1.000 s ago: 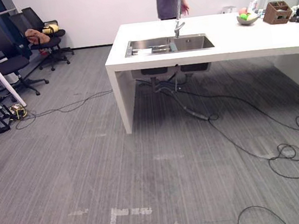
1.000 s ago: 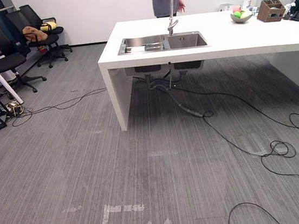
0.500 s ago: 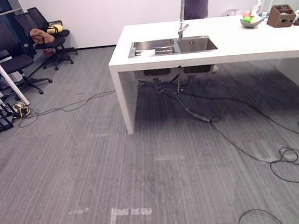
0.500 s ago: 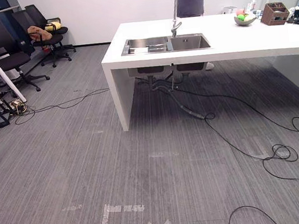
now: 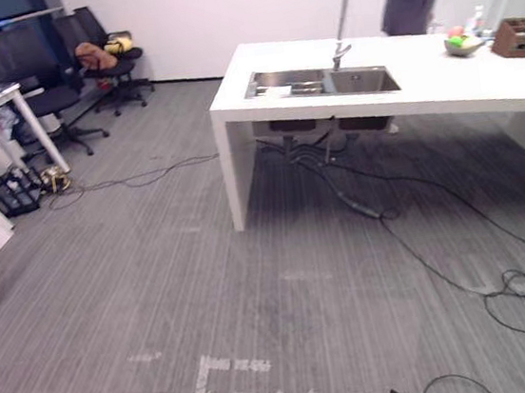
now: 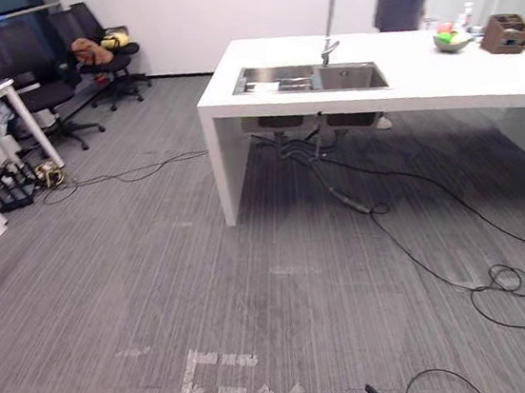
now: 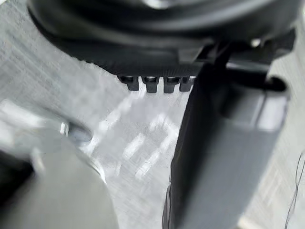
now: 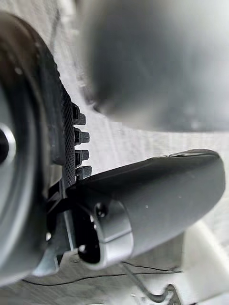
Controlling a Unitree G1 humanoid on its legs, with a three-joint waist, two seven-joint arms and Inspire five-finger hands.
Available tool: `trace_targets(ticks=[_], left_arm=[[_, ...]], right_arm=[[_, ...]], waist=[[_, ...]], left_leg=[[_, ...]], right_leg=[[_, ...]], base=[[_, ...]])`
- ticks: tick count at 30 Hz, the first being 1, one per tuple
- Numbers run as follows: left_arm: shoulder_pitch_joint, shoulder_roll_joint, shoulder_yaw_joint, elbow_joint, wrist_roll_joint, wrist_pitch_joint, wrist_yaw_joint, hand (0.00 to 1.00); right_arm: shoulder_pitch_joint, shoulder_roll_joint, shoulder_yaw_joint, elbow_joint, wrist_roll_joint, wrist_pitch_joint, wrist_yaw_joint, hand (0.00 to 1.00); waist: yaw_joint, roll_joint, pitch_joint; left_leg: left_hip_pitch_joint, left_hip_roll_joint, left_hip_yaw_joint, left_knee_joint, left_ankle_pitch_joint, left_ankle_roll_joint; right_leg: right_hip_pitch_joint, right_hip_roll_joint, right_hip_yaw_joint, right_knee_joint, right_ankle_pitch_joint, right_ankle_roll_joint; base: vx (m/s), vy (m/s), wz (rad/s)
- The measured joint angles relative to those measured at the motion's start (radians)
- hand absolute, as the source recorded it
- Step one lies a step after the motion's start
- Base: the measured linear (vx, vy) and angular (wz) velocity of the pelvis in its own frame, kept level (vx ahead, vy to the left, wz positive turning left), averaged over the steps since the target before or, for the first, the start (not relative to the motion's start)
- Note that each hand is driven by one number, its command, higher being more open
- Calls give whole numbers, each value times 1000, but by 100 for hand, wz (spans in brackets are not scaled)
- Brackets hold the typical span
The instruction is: Walk over to the sink, pick up the cup, carry it to the dishwasher, place the cup inside the dishwasher, then close the dishwasher door
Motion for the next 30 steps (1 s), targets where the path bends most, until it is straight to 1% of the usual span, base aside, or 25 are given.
trace_targets(ticks=[2, 5, 6, 8, 9, 11, 12, 13, 14, 15, 16, 17, 18, 19, 20, 21, 22, 23, 24, 25, 26, 27, 28, 29, 30], left_arm=[[10, -2, 3, 1, -1, 1, 7, 100], [-3, -2, 14, 10, 5, 16, 1, 100], [-12, -3, 22, 27, 5, 23, -3, 100], [-15, -5, 36, 30, 6, 35, -7, 100], [-15, -10, 51, 29, 7, 42, -8, 100], [-14, -21, 83, 22, 26, 49, -8, 100], [-13, -27, 95, 12, 34, 49, -8, 100], [-15, -40, 118, -8, 48, 50, -8, 100], [-17, -53, 127, -12, 50, 51, -8, 100], [-14, -84, 140, -12, 72, 53, -8, 100], [-16, -97, 151, -12, 87, 53, -11, 100], [-29, -108, 188, -18, 94, 52, -26, 100], [-46, -115, 196, -19, 116, 49, -30, 100], [-49, -116, 195, -17, 130, 43, -35, 100], [-64, -122, 195, -18, 158, 21, -40, 100], [-71, -131, 189, -50, 194, -8, -39, 100], [-71, -130, 176, -79, 236, -28, -31, 100], [-66, -121, 117, -176, 346, -57, 7, 100], [-66, -106, 29, -313, 453, -65, 59, 100], [-66, -97, -20, -396, 499, -66, 89, 100], [-79, -74, -95, -558, 563, -70, 132, 100], [-120, -55, -135, -690, 595, -80, 156, 100], [-145, -50, -142, -743, 604, -89, 170, 100], [-187, -51, -143, -833, 620, -104, 212, 100], [-215, -53, -141, -887, 630, -120, 248, 100]], right_arm=[[-1, 0, 0, 1, 26, 0, 5, 100], [2, -1, 0, 19, 41, -4, 9, 100], [10, 3, -4, 16, 64, -9, 12, 100], [25, 11, -8, -11, 66, -21, 13, 100], [41, 20, -20, -38, 66, -21, 18, 100], [60, 37, -48, -74, 66, -18, 29, 100], [73, 46, -62, -94, 65, -12, 35, 100], [79, 49, -75, -108, 66, -4, 46, 100], [82, 44, -84, -115, 66, 4, 54, 100], [98, 21, -88, -132, 66, 8, 62, 100], [93, 14, -88, -133, 62, 8, 62, 100], [79, 4, -90, -115, 60, 13, 59, 100], [67, -3, -91, -103, 61, 15, 58, 100], [62, -7, -91, -98, 61, 16, 58, 100], [52, -18, -89, -86, 62, 19, 55, 100], [36, -22, -85, -82, 62, 21, 50, 100], [32, -22, -81, -82, 62, 21, 49, 100], [18, -19, -59, -77, 62, 26, 45, 100], [-4, -24, -28, -78, 63, 37, 45, 100], [-15, -26, -14, -78, 64, 44, 45, 100], [-46, -32, 9, -81, 63, 59, 45, 100], [-78, -37, 32, -81, 62, 74, 44, 100], [-90, -38, 44, -81, 62, 81, 44, 100], [-104, -44, 67, -83, 61, 91, 43, 100], [-108, -53, 82, -84, 60, 97, 44, 100]], waist=[[-3, 11, 9], [-12, 19, 37], [-16, 21, 38], [-18, 21, 38], [-18, 22, 38], [-19, 22, 38], [-18, 23, 38], [-18, 28, 37], [-23, 44, 32], [-36, 94, 0], [-38, 101, -13], [-38, 109, -14], [-45, 117, -15], [-45, 121, -13], [-44, 130, -12], [-46, 144, -4], [-45, 140, 5], [-37, 120, 24], [-21, 107, 42], [-13, 105, 45], [-4, 104, 49], [-1, 100, 63], [-1, 98, 68], [-1, 100, 67], [2, 118, 69]], left_leg=[[23, 21, 1, 3, -14, 3], [49, 82, 2, 55, -62, -11], [50, 105, 5, 82, -92, -30], [57, 121, 12, 123, -141, -51], [70, 125, 15, 163, -185, -67], [98, 126, 6, 235, -266, -90], [116, 130, -3, 277, -322, -104], [131, 140, -7, 304, -374, -110], [138, 159, -9, 308, -394, -115], [155, 211, -7, 302, -411, -145], [150, 225, -2, 329, -404, -156], [98, 254, -4, 464, -361, -143], [39, 284, -10, 626, -296, -141], [11, 300, -16, 709, -250, -150], [-68, 343, -24, 897, -212, -167], [-136, 382, -17, 1076, -218, -158], [-167, 390, -16, 1140, -223, -150], [-229, 379, -8, 1198, -238, -142], [-288, 358, 21, 1179, -263, -141], [-322, 346, 38, 1142, -274, -141], [-384, 321, 79, 1025, -291, -132], [-422, 288, 125, 857, -289, -129], [-437, 268, 147, 759, -274, -131], [-460, 229, 166, 531, -193, -139], [-464, 224, 158, 363, -109, -148]], right_leg=[[-37, 10, -6, 27, -21, -22], [-99, 61, -24, -64, -10, -24], [-135, 81, -21, -130, 33, -23], [-180, 89, -22, -212, 100, -26], [-199, 90, -21, -253, 136, -27], [-204, 74, -20, -244, 159, -51], [-202, 68, -22, -212, 171, -76], [-206, 72, -21, -167, 192, -117], [-216, 80, -24, -130, 203, -136], [-226, 118, -48, -85, 196, -155], [-228, 132, -57, -64, 165, -183], [-224, 147, -60, -26, 106, -194], [-192, 166, -66, -25, 71, -207], [-170, 177, -68, -36, 54, -215], [-112, 218, -69, -85, 32, -233], [-29, 260, -68, -165, 22, -249], [16, 273, -65, -201, 23, -248], [98, 283, -55, -265, 36, -231], [155, 284, -34, -317, 43, -225], [171, 283, -20, -336, 45, -223], [197, 278, 5, -364, 47, -219], [226, 262, 24, -387, 46, -218], [240, 251, 33, -400, 45, -212], [271, 234, 57, -432, 33, -179], [305, 240, 82, -463, 28, -159]], base=[[103, 44, -1], [206, 2, -2], [234, -20, -6], [256, -41, -9], [405, -108, -1], [383, -134, 12], [473, -233, 17], [494, -249, 17], [633, -309, 18], [476, -193, 18], [634, -256, 7], [654, -288, -5], [778, -360, -10], [636, -294, -7], [733, -287, -9], [578, -209, -11], [645, -222, -13], [491, -148, -28], [471, -130, -41], [456, -72, -62], [427, 12, -64], [424, 51, -60], [411, 109, -57], [329, 113, -58], [427, 178, -66]])
